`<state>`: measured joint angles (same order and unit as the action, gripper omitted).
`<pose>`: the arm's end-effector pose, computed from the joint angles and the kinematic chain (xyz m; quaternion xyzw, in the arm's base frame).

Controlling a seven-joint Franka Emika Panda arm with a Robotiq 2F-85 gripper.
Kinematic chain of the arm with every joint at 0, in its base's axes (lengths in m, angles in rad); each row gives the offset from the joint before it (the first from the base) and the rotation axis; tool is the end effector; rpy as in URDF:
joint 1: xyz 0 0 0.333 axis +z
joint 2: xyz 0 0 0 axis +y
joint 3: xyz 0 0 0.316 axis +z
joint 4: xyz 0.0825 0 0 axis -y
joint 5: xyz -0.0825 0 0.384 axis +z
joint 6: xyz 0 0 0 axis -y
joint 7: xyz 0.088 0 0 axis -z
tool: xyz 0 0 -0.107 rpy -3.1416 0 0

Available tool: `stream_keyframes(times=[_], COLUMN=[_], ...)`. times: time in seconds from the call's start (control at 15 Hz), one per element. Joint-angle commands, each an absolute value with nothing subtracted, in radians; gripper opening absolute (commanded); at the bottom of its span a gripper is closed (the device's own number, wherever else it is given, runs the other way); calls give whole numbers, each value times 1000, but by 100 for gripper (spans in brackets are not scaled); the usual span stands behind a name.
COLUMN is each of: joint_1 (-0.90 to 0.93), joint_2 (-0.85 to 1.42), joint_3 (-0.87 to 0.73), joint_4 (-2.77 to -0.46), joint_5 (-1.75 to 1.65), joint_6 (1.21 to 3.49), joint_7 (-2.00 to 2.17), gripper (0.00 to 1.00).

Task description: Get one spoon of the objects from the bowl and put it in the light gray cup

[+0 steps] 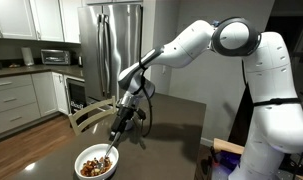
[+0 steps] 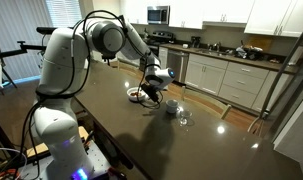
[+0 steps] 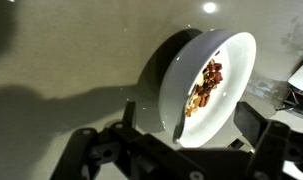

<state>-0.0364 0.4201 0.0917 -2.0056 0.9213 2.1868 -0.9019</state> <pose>0.5875 0.0605 0.2390 -0.9208 -0.1404 -0.0420 0.3615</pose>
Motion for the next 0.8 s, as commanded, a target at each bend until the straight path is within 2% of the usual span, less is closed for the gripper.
stream_keyframes(times=[0.0,0.73], joint_1=[-49,-31], joint_2=[428,392], joint_3=[100,94], joint_4=[-1997,-2030], joint_5=[947,940], joint_6=[2168,2231], joint_7=[-918,-890], gripper=[100,100])
